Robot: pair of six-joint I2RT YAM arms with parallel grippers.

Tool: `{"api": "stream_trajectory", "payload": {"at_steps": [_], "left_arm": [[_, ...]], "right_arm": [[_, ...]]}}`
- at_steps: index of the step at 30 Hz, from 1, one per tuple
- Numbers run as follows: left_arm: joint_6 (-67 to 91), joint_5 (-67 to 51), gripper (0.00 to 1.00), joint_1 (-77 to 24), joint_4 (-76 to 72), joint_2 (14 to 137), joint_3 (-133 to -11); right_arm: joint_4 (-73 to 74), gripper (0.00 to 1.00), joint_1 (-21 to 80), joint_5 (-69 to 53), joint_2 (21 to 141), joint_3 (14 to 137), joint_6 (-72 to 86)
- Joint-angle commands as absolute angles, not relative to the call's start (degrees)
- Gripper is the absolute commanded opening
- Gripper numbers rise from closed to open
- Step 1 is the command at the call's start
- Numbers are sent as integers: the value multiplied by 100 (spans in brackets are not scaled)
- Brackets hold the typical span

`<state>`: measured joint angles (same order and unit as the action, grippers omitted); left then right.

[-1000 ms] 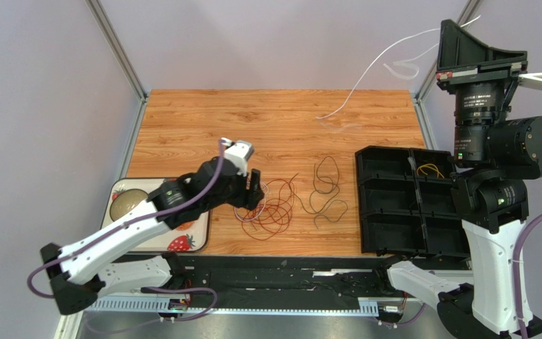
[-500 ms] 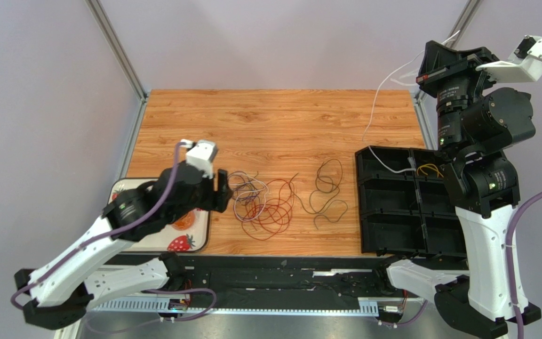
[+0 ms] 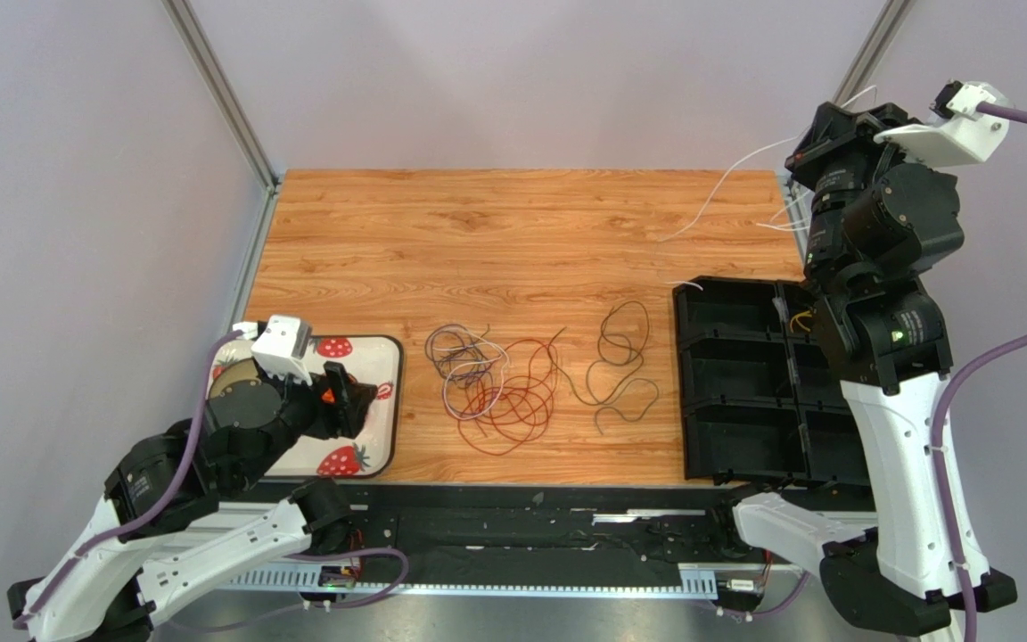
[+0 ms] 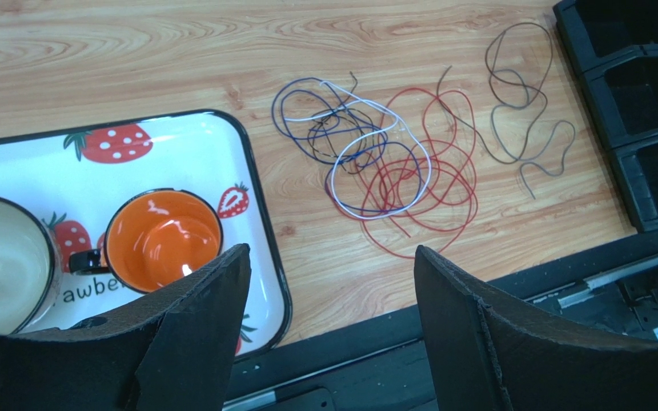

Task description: Untangle the cables

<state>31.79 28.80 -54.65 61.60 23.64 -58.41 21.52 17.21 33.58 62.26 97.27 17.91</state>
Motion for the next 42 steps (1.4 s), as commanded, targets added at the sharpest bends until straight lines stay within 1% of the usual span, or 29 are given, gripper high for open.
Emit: {"api": "stream_trajectory", "payload": {"at_steps": [1, 7, 14, 24, 32, 40, 42], "left_arm": [[3287, 3041, 78, -5458, 6152, 2548, -5809], [3296, 2988, 78, -5458, 6161, 2786, -5827], [3340, 3059, 77, -5458, 6179, 2830, -5818], [3366, 3094, 77, -5458, 6214, 2988, -5827], [3366, 3094, 77, -5458, 6223, 3120, -5827], [3384, 3120, 77, -5458, 6223, 3076, -5818], [3375, 3120, 77, -5458, 6223, 3085, -5818]], "right_arm": [[1837, 0, 1521, 3358, 6275, 9590, 1670], [1828, 0, 906, 2804, 6442, 9334, 2074], [1784, 0, 572, 2743, 6398, 9044, 2048], [1775, 0, 53, 2444, 6152, 8034, 2285], [1784, 0, -342, 1864, 6144, 7200, 2733], [1889, 0, -615, 1644, 6100, 6759, 2821], [1881, 0, -825, 1241, 6126, 6654, 3013]]}}
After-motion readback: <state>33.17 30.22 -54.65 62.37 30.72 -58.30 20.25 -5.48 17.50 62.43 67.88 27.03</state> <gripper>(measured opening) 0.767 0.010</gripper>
